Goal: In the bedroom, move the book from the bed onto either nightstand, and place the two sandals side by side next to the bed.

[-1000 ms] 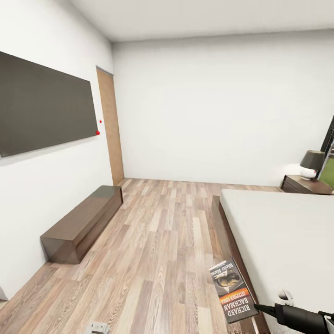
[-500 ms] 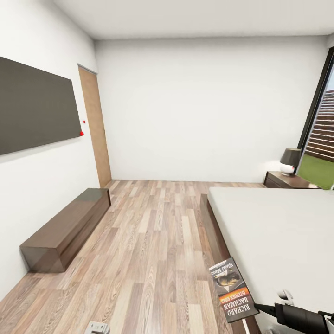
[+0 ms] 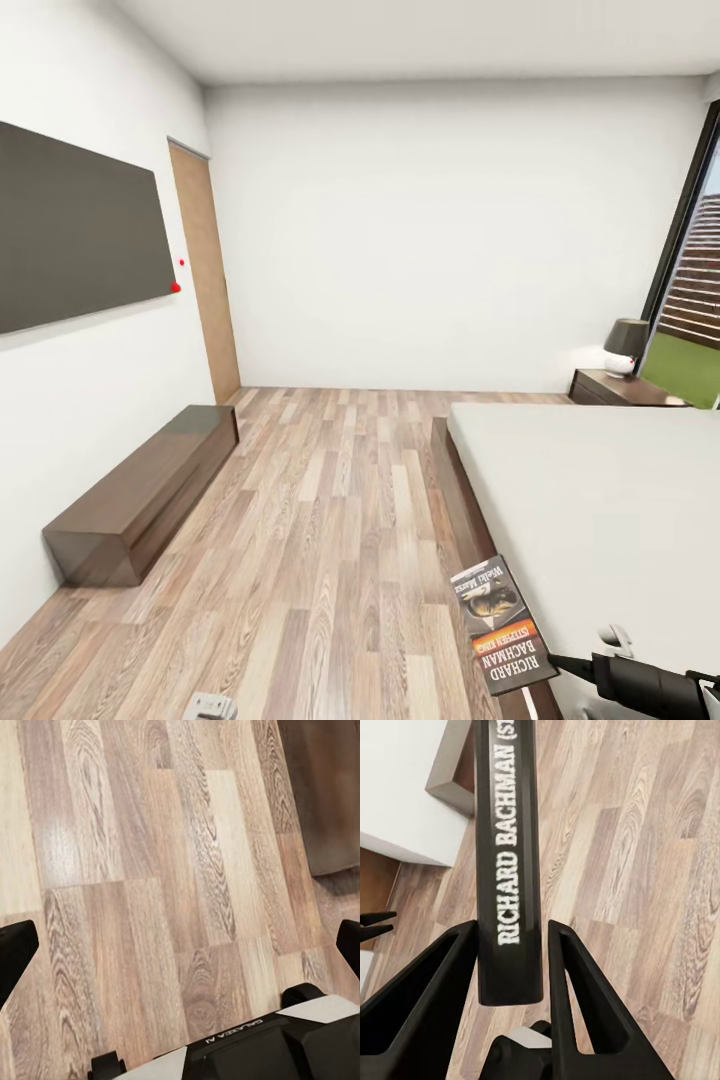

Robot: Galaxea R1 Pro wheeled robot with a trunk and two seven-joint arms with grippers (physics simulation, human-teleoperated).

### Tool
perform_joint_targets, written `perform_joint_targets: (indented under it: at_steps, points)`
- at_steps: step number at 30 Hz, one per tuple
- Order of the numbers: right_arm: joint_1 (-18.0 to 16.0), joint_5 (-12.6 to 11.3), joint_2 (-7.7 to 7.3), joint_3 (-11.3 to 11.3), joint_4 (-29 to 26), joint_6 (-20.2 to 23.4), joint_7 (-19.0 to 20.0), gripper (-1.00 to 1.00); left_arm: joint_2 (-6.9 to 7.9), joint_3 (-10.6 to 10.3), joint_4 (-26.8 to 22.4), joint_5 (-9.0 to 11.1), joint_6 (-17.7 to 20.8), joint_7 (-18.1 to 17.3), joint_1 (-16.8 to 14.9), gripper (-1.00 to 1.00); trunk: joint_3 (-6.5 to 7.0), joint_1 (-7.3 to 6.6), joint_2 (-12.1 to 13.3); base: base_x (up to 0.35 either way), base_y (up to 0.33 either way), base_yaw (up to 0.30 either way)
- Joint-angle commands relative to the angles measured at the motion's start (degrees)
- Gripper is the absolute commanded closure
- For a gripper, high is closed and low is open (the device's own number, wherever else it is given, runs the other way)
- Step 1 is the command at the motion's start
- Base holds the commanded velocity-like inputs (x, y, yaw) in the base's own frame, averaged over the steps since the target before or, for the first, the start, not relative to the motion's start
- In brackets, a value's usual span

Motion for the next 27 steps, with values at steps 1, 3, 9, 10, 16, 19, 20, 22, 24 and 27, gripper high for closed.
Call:
perform_joint_targets:
  at_steps: [1, 3, 9, 10, 16, 19, 20, 22, 24, 27]
  points:
    - [-0.1, -0.6, -0.04, 0.4, 0.0, 0.6, 0.1, 1.00, 0.03, 0.4, 0.0, -0.6, -0.3, -0.1, 0.0, -1.00, -0.17, 0.02, -0.1, 0.000, 0.000, 0.000]
    - [-0.1, -0.6, -0.04, 0.4, 0.0, 0.6, 0.1, 1.00, 0.02, 0.4, 0.0, -0.6, -0.3, -0.1, 0.0, -1.00, -0.31, 0.02, -0.1, 0.000, 0.000, 0.000]
    - [-0.1, -0.7, -0.04, 0.4, 0.0, 0.6, 0.1, 1.00, 0.01, 0.4, 0.0, -0.6, -0.3, -0.1, 0.0, -1.00, -0.83, 0.02, -0.1, 0.000, 0.000, 0.000]
    - [-0.1, -0.7, -0.04, 0.4, 0.0, 0.6, 0.1, 1.00, 0.01, 0.4, 0.0, -0.6, -0.3, -0.1, 0.0, -1.00, -0.92, 0.02, -0.1, 0.000, 0.000, 0.000]
    - [-0.1, -0.7, -0.04, 0.4, 0.0, 0.6, 0.1, 1.00, 0.01, 0.4, 0.0, -0.6, -0.3, -0.1, 0.0, -1.00, -1.47, 0.02, -0.1, 0.000, 0.000, 0.000]
    - [-0.1, -0.7, -0.04, 0.4, 0.0, 0.6, 0.1, 1.00, 0.01, 0.4, 0.0, -0.6, -0.3, -0.1, 0.0, -1.00, -1.74, 0.02, -0.1, 0.000, 0.000, 0.000]
    - [-0.1, -0.7, -0.04, 0.4, 0.0, 0.6, 0.1, 1.00, 0.01, 0.4, 0.0, -0.6, -0.3, -0.1, 0.0, -1.00, -1.83, 0.02, -0.1, 0.000, 0.000, 0.000]
    - [-0.1, -0.7, -0.04, 0.4, 0.0, 0.6, 0.1, 1.00, 0.01, 0.4, 0.0, -0.6, -0.3, -0.1, 0.0, -1.00, -2.01, 0.02, -0.1, 0.000, 0.000, 0.000]
    - [-0.1, -0.7, -0.04, 0.4, -0.1, 0.6, 0.1, 1.00, 0.01, 0.4, 0.0, -0.6, -0.3, -0.1, 0.0, -1.00, -2.19, 0.02, -0.1, 0.000, 0.000, 0.000]
    - [-0.1, -0.7, -0.04, 0.4, 0.0, 0.6, 0.1, 1.00, 0.02, 0.4, 0.0, -0.6, -0.3, -0.1, 0.0, -1.00, -2.45, 0.02, -0.1, 0.000, 0.000, 0.000]
